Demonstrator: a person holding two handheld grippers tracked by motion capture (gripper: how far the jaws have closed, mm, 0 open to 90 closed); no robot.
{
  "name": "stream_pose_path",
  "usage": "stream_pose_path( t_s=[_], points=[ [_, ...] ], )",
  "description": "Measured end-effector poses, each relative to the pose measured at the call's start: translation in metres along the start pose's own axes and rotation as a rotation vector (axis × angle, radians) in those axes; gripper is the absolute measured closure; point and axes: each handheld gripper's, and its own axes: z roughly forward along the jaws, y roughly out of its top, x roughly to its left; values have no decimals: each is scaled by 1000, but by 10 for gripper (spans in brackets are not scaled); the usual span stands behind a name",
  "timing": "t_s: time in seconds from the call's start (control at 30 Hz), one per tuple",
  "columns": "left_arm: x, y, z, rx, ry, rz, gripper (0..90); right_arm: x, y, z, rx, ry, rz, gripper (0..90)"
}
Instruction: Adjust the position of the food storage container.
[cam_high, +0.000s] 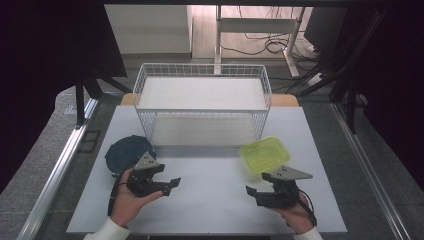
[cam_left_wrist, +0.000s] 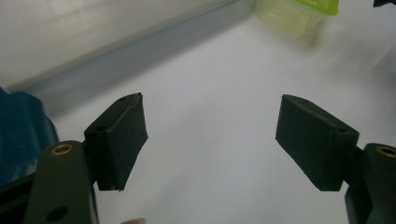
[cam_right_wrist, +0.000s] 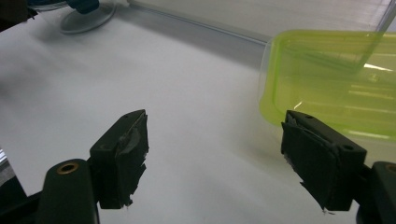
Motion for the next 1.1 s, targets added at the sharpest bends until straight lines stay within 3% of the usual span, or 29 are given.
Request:
stream_pose_path(
  t_s=[0.1, 0.13, 0.17, 0.23, 0.33, 0.4, 0.43, 0.47, 0.57, 0.97, 1.1],
  points=[
    [2, 7, -5, 0, 2, 18, 255, -1, -3, -2, 5, -6, -3, 231],
    [7, 17, -12, -8, 10, 44, 261, -1, -4, -3, 3, -8, -2, 231],
    [10, 22, -16, -14, 10, 46, 262, -1, -4, -4, 3, -7, 0, 231],
    [14, 27, -19, -23, 10, 39, 262, -2, -5, -5, 0, -9, 3, 231],
    [32, 45, -32, -57, 13, 14, 263, -3, -6, -6, 0, -15, 7, 231],
    [40, 50, -36, -65, 34, 7, 267, -3, -6, -6, 0, -17, 9, 231],
    [40, 50, -36, -65, 34, 7, 272, -3, -6, -6, 0, -17, 9, 231],
    [48, 52, -38, -65, 65, 6, 273, -3, -6, -7, -5, -28, 8, 234],
    [59, 52, -39, -67, 71, -17, 276, -1, -5, -7, -10, -33, -1, 235],
    [89, 50, -43, -37, 132, -45, 302, -1, -3, -2, 8, -24, 2, 235],
    [106, 48, -44, -14, 165, -57, 324, -2, -2, -2, 4, -22, 5, 235]
  ],
)
